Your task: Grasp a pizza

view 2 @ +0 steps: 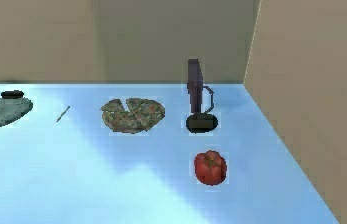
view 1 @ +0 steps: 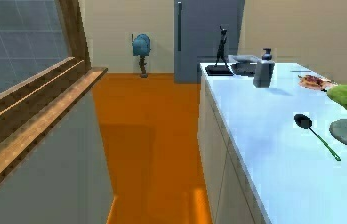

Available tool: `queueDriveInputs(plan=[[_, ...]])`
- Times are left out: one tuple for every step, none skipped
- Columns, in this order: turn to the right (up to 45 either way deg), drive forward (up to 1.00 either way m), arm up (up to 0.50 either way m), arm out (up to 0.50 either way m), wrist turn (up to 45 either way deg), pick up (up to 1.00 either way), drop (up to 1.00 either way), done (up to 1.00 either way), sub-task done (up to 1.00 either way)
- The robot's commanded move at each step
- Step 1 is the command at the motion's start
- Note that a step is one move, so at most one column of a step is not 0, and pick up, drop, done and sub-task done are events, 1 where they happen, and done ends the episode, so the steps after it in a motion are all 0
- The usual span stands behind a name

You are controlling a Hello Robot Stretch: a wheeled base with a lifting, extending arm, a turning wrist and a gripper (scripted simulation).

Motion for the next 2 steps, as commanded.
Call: queueDriveInputs(plan=[[0.0,0.00,0.50,0.00,0.0,0.00,0.00,0.00,0.00],[0.0,0.00,0.38,0.00,0.0,0.00,0.00,0.00,0.00]])
